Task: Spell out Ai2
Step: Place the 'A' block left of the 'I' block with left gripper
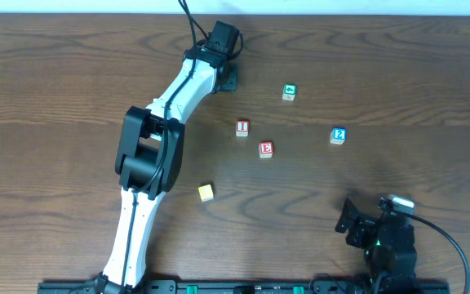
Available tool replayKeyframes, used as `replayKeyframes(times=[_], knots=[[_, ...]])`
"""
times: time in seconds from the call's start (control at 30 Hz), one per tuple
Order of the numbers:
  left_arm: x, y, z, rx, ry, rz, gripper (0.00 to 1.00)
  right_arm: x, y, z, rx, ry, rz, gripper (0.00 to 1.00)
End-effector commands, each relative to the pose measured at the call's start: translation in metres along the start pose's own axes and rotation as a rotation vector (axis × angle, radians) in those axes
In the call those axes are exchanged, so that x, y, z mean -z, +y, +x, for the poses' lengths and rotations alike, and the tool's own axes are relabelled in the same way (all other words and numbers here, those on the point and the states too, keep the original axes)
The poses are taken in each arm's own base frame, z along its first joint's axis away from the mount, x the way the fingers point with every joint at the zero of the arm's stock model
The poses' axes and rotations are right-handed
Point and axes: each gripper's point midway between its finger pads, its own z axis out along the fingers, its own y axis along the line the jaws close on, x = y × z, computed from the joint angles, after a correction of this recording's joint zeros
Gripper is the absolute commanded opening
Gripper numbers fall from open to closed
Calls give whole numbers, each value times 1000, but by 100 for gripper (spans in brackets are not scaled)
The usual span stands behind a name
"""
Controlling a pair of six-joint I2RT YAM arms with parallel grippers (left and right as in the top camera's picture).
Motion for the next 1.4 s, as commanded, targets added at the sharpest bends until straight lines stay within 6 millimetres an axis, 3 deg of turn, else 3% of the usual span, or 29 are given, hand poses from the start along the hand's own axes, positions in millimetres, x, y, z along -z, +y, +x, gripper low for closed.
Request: replayKeyframes(times=[0.0, 0.33, 0.47, 0.53, 0.67, 0.87, 0.97, 1.2, 1.37], knots=[[38, -8, -19, 6, -36, 1, 6, -2, -2, 3, -15, 3, 10, 99], [142, -13, 13, -32, 39, -69, 6, -2, -2, 3, -15, 3, 10, 99], [169, -20, 26, -27, 15, -29, 6, -2, -2, 3, -15, 3, 10, 99], [174, -13, 36, -23, -8, -33, 6, -2, -2, 3, -15, 3, 10, 99], [168, -3, 67, -3, -29, -8, 6, -2, -2, 3, -15, 3, 11, 99], [131, -3, 104, 31, 26, -21, 6, -2, -2, 3, -15, 3, 10, 99], [120, -8, 108, 38, 31, -23, 6, -2, -2, 3, -16, 3, 10, 99], [72, -11, 122, 70, 89, -51, 6, -2, -2, 3, -15, 3, 10, 99], [59, -12, 124, 76, 93, -53, 5, -2, -2, 3, -15, 3, 10, 99]])
